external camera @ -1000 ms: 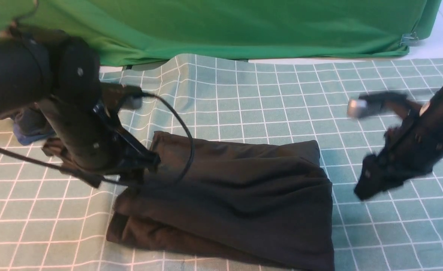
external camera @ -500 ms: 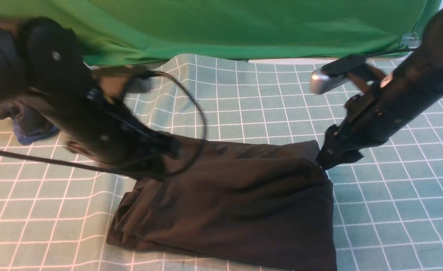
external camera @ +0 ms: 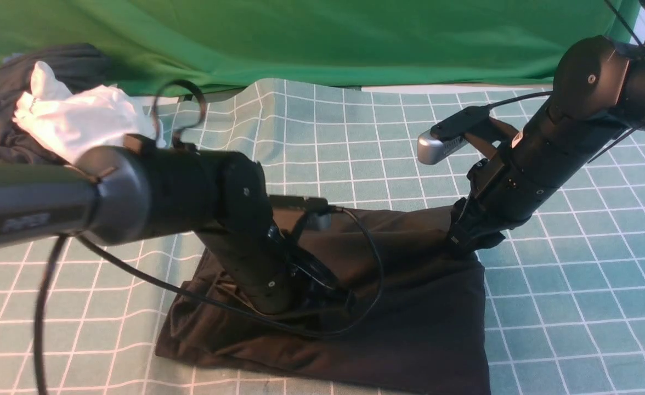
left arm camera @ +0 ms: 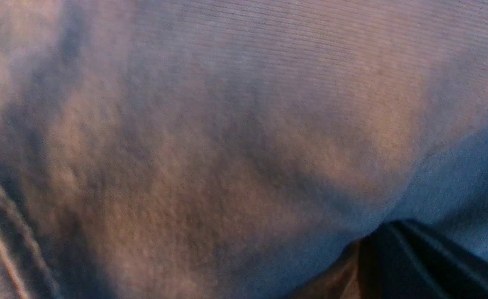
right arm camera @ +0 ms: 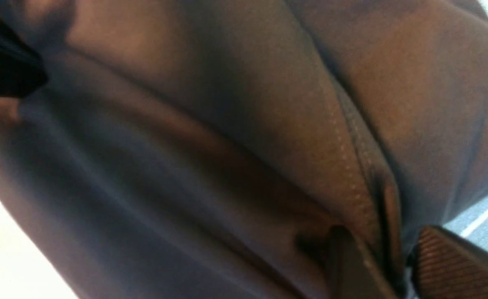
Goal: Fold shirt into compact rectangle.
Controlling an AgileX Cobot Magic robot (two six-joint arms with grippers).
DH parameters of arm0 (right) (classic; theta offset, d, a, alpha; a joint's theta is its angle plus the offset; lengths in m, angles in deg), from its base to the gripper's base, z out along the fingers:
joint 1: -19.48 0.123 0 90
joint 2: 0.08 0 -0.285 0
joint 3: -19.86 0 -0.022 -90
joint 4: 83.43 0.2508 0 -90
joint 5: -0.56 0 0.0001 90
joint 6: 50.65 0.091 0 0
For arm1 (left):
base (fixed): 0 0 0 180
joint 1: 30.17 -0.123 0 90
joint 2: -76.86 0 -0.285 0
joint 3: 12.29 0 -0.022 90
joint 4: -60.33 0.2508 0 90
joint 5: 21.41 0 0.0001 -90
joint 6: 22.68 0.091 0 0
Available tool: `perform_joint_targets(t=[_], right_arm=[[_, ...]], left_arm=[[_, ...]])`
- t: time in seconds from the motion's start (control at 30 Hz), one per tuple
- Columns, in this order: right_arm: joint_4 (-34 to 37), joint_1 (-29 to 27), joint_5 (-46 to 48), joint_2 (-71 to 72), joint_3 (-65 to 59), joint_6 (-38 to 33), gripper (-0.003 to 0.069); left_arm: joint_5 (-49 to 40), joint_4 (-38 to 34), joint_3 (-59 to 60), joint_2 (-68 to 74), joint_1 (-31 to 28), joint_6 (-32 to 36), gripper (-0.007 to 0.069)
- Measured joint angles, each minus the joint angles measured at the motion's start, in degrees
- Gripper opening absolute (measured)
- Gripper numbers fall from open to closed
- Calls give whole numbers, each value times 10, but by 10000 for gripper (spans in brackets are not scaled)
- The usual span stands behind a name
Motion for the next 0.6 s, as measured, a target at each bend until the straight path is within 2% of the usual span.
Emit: perform_joint_targets(t=[0.2,0.6], right_arm=[[0,1,-18,0,0,-7,47],[-14,-2,-55,-2,11,-18,36]], left_arm=[[10,-2,0,1,0,-1,3],[11,-4,0,2,0,-3,6]])
